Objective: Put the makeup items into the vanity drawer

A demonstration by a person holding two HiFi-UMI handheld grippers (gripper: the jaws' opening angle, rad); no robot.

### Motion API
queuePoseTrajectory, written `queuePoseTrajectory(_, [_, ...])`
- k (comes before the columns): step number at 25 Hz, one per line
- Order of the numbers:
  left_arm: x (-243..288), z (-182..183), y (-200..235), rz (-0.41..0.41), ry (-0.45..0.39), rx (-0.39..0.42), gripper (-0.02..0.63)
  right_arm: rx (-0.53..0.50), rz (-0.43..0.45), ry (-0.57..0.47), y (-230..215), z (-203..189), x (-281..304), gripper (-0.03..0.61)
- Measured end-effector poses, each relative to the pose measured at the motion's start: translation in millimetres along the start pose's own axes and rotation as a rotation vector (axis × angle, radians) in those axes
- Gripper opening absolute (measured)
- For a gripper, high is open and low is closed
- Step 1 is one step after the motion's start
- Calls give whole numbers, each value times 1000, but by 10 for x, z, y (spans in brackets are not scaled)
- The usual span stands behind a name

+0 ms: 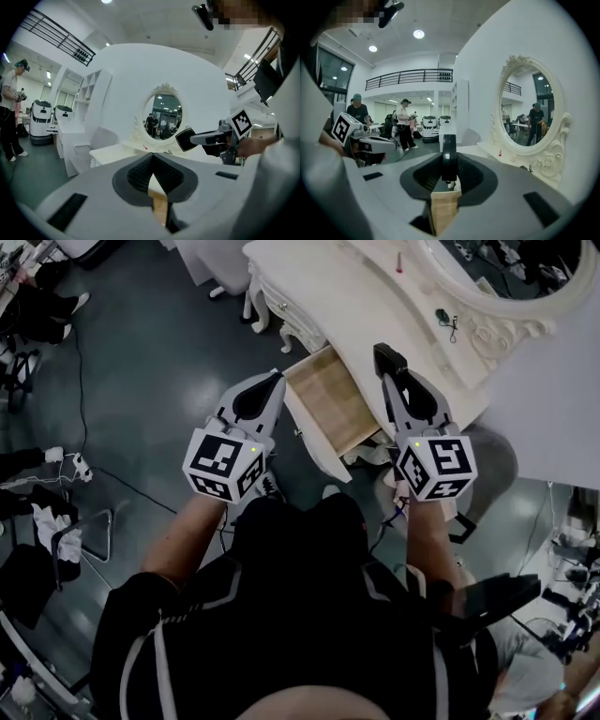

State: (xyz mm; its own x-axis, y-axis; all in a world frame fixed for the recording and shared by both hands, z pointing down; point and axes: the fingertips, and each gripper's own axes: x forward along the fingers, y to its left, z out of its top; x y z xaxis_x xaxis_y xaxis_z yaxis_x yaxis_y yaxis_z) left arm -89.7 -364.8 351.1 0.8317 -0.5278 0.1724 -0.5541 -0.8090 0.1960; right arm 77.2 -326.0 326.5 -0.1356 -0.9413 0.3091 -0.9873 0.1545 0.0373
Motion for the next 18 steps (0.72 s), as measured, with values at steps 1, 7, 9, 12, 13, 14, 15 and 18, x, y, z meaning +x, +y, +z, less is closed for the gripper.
queuePoseTrajectory(1, [22, -69, 34, 4, 15, -5, 3, 6, 6, 17, 2, -73, 73, 97])
queuePoseTrajectory(7, [133, -529, 144, 71, 87, -56, 3, 24, 75, 140, 12, -727, 570, 98])
queuePoseTrajectory(9, [167, -704, 140, 91, 124, -61, 3, 35, 98, 200, 18, -1026, 711, 97])
queuePoseTrajectory(12, [192, -933, 114, 99, 165, -63, 3, 38, 137, 280, 71, -1434, 891, 97])
queuePoseTrajectory(13, [211, -992, 132, 114, 172, -62, 3, 31, 151, 298, 87, -1539, 956, 97])
queuePoseTrajectory(14, [234, -1052, 160, 136, 180, -61, 3, 27, 165, 315, 99, -1641, 1021, 97])
queuePoseTrajectory(15, [258, -1116, 190, 160, 189, -61, 3, 24, 177, 333, 109, -1746, 1081, 97])
queuePoseTrajectory(18, [339, -1308, 238, 192, 216, -74, 3, 23, 205, 387, 132, -2080, 1242, 98])
